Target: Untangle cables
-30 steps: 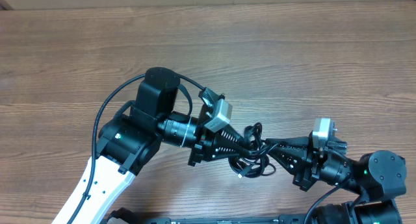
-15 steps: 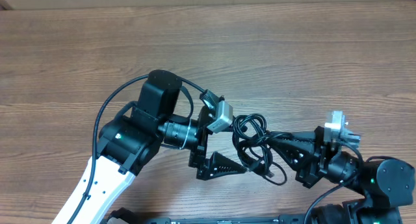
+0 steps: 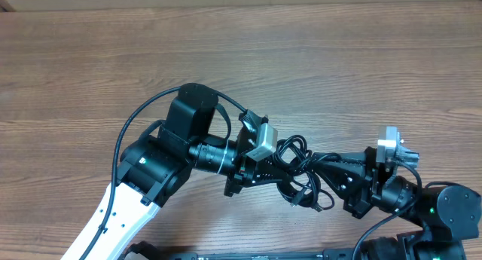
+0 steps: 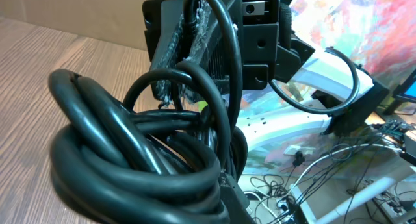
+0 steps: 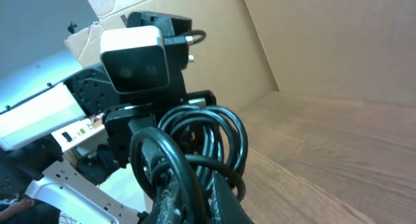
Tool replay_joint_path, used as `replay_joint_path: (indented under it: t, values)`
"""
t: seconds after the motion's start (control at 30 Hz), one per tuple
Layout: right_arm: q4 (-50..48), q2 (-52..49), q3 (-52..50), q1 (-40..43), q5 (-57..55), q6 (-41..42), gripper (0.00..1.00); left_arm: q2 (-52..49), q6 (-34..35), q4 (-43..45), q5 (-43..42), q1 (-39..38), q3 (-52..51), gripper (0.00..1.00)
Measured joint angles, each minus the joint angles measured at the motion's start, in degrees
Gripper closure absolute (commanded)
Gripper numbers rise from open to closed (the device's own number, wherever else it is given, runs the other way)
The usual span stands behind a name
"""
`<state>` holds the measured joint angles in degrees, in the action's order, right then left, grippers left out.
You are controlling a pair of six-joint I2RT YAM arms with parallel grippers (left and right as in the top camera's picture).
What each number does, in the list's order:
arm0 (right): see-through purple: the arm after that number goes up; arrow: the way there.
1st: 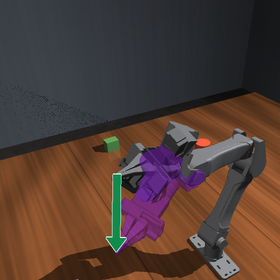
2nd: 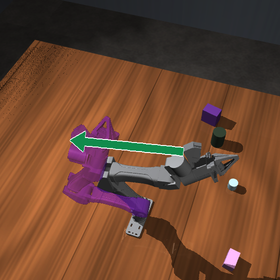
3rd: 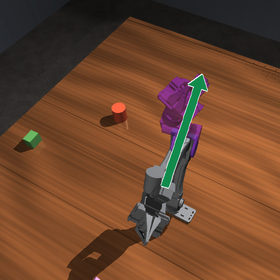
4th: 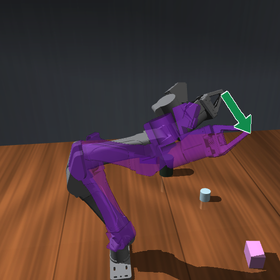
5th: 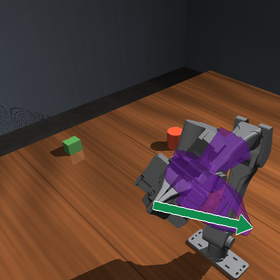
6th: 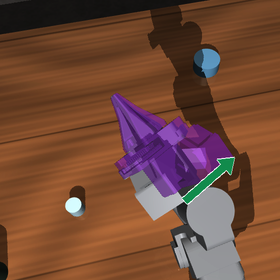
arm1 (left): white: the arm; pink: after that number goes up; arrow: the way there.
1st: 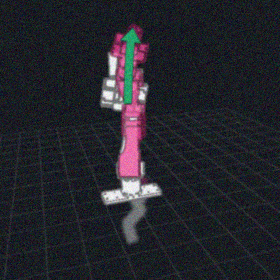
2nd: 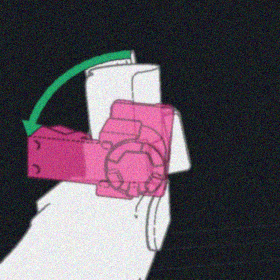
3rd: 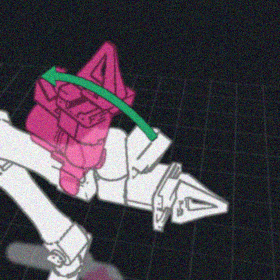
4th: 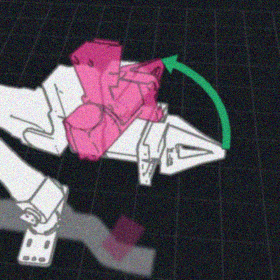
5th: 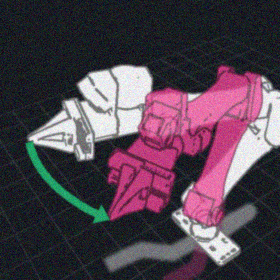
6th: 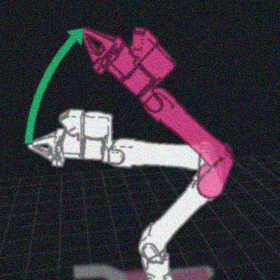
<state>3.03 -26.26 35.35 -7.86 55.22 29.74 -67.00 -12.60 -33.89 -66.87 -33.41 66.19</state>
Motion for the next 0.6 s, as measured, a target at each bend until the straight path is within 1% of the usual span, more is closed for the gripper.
replay_joint_path:
  t: [0.1,0.23,0.33,0.6]
  values:
    - [4.3,0.0,0.2,0.0,-0.4,-2.8,0.96,0.0,0.4,-0.2,2.0,0.0,0.0,0.96]
    - [11.2,0.0,0.5,0.1,-2.2,-10.6,0.96,-0.2,0.7,0.0,3.6,0.0,0.0,0.96]
    - [15.1,0.0,0.7,0.3,-2.8,-15.9,0.95,-0.4,1.7,2.5,3.8,0.0,0.0,0.96]
    - [16.7,0.0,0.7,0.3,-2.6,-18.8,0.9,-0.4,3.3,7.6,3.7,0.0,0.0,0.96]
